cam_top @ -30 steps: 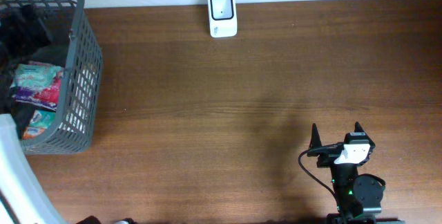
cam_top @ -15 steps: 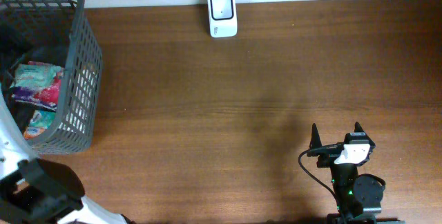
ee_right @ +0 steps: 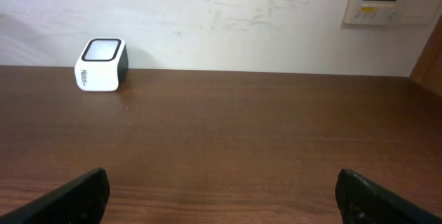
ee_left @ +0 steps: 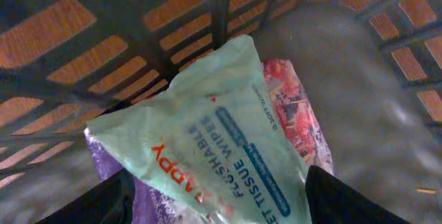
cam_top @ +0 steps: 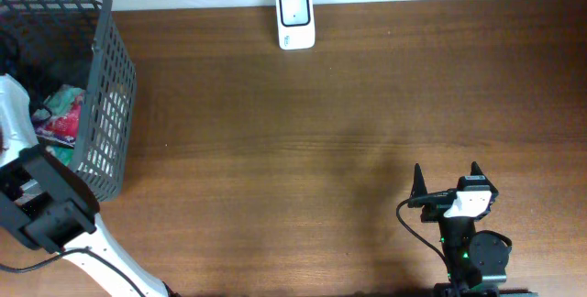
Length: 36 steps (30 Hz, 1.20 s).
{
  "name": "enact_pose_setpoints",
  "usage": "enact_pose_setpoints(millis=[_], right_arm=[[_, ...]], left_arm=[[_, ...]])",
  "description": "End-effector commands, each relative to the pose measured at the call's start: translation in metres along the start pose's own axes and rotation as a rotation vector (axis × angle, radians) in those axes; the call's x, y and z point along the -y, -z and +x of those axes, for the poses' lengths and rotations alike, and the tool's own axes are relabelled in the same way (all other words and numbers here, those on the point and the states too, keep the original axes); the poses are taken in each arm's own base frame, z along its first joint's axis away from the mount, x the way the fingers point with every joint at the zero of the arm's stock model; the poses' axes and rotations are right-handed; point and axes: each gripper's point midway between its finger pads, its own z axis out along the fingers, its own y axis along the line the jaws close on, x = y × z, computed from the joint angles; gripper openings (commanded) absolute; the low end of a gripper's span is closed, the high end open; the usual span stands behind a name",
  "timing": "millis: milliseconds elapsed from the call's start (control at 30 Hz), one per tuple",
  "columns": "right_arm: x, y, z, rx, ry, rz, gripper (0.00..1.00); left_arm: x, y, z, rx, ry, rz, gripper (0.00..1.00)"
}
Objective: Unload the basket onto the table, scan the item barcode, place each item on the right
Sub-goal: 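Reach the left gripper into the basket and grasp the green wipes pack, then carry the green wipes pack with the left gripper and release it on the table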
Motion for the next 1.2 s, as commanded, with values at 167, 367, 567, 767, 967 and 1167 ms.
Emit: enact_pose_setpoints(millis=[167,367,567,767,967,1167], right_arm=[[0.002,0.000,0.004,-0.007,-0.005,0.013,0.99],[0.002,0.000,0.004,-0.007,-0.005,0.013,0.99],[0.002,0.000,0.004,-0.007,-0.005,0.013,0.99],[0.002,0.000,0.004,-0.007,-0.005,0.013,0.99],[0.002,0.000,0.004,-0.007,-0.005,0.013,0.99],[0.002,0.000,0.004,-0.007,-0.005,0.013,0.99]], left_arm=[[0.009,-0.017,0.008,-0.040,0.014,0.045,0.29],[0.014,0.022,-0.002,-0.042,0.017,0.082,0.00],[0.017,0.269,-0.073,0.404,0.048,0.322,0.00],[0.112,0.390,0.007,0.301,-0.218,0.904,0.00],[0.238,0.387,0.144,0.118,-0.650,1.011,0.00],[0.334,0.285,0.324,-0.293,-0.895,0.944,0.00]])
